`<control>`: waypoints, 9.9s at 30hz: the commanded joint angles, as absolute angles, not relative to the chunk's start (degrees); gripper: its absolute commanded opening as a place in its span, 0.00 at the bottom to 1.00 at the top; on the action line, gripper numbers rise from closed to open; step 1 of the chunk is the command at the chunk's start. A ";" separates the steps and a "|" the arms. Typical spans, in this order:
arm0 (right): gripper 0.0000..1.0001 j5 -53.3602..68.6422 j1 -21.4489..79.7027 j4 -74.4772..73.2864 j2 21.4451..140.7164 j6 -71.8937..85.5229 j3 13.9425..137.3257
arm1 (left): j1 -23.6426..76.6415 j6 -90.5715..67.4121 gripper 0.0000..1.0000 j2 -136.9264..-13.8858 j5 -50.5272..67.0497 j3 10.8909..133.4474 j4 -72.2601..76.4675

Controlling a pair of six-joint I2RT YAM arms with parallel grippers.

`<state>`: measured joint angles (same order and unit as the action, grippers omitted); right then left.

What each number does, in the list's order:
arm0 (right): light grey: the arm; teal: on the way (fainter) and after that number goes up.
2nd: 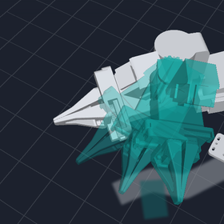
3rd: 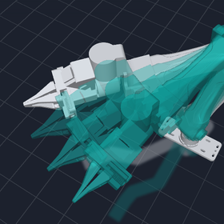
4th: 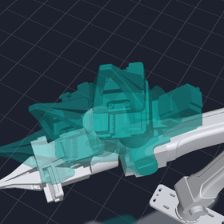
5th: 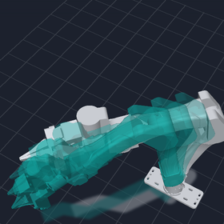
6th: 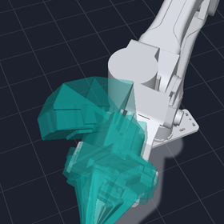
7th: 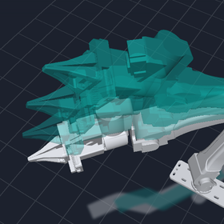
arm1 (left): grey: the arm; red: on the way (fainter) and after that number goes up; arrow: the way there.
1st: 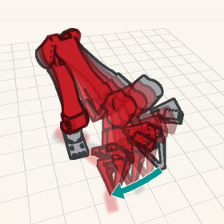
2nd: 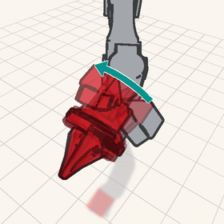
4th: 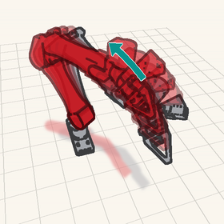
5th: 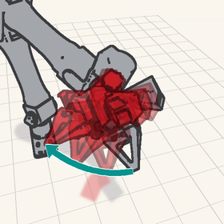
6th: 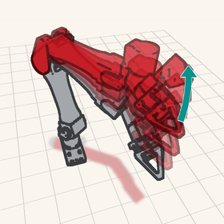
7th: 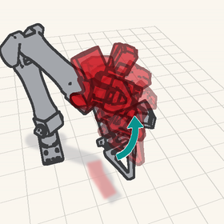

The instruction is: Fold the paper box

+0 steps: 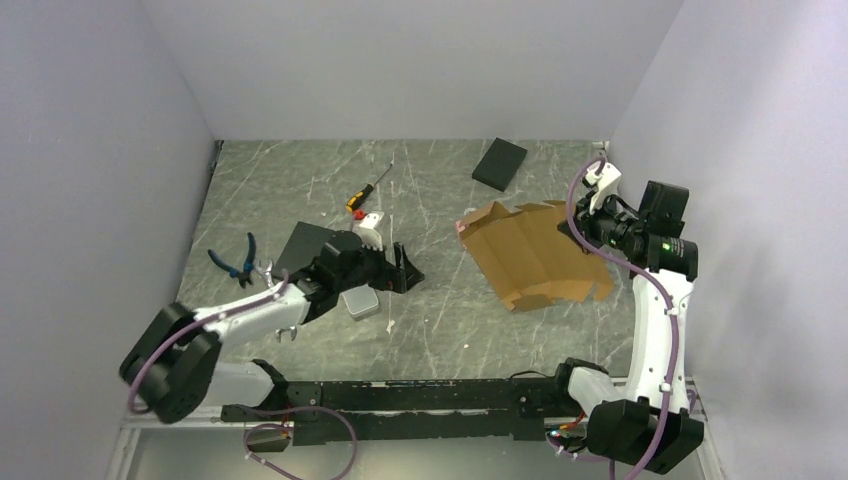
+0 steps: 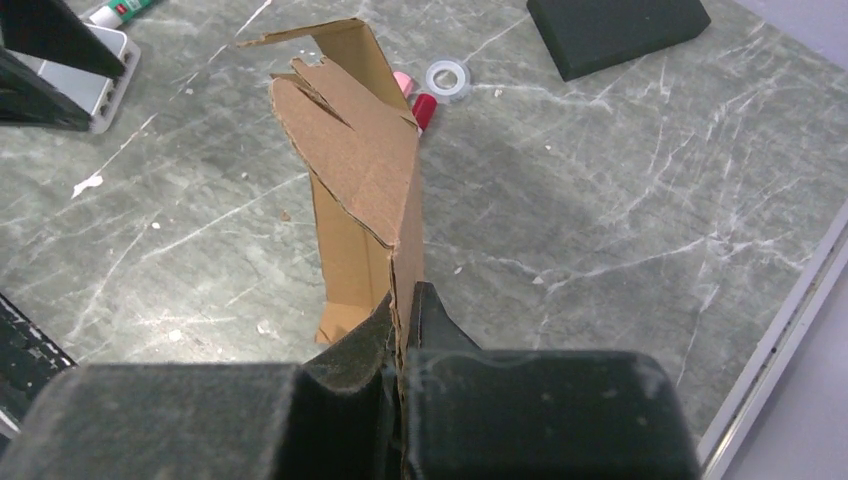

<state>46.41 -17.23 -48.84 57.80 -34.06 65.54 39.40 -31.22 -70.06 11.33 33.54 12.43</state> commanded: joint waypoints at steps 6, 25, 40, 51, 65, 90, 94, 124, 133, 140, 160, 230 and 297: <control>0.00 50.21 -17.48 -45.75 58.93 -31.02 64.47 | 38.93 -42.47 0.83 -89.17 20.22 39.06 36.46; 0.00 56.08 -17.49 -43.99 61.48 -29.99 61.22 | 39.91 -54.25 0.52 -108.40 25.98 45.03 56.52; 0.00 60.54 -15.68 -43.39 62.48 -30.81 58.62 | 41.43 -56.31 0.01 -106.38 24.30 39.38 60.02; 0.00 60.03 -9.93 -40.35 63.77 -29.35 55.94 | 45.44 -57.16 0.00 -92.73 14.26 34.90 41.88; 0.00 64.33 -5.85 -36.37 64.88 -26.85 52.71 | 48.58 -57.21 0.00 -82.80 7.77 32.08 30.87; 0.00 69.74 -5.10 -24.36 69.89 -13.40 48.05 | 49.23 -56.71 0.00 -82.87 0.62 39.45 13.85; 0.00 70.31 -5.10 -23.29 70.37 -12.12 47.74 | 49.29 -57.83 0.00 -82.71 0.11 40.93 10.11; 0.00 63.66 -5.10 -21.02 66.72 -10.46 46.58 | 46.67 -52.11 0.84 -68.55 6.73 34.03 13.22; 0.00 63.33 -5.19 -20.79 66.62 -10.34 46.49 | 42.40 -48.16 0.85 -47.67 0.62 19.98 10.44; 0.00 63.75 -5.19 -20.65 67.18 -10.20 46.49 | 40.81 -49.07 0.30 -45.85 0.48 14.34 14.72; 0.00 64.77 -5.10 -20.74 67.94 -10.28 46.49 | 40.42 -54.23 0.30 -85.50 20.80 20.26 58.16; 0.00 63.78 -5.10 -20.04 69.10 -9.38 46.32 | 36.91 -47.09 0.36 -81.91 31.01 24.59 39.02; 0.00 69.08 -3.10 -16.62 72.78 -4.40 45.42 | 36.91 -68.25 0.41 -114.11 33.40 36.18 78.63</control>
<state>64.88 -3.55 -18.72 72.66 -5.30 45.56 36.84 -68.36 -114.50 34.22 34.70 75.07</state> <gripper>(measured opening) 0.017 0.465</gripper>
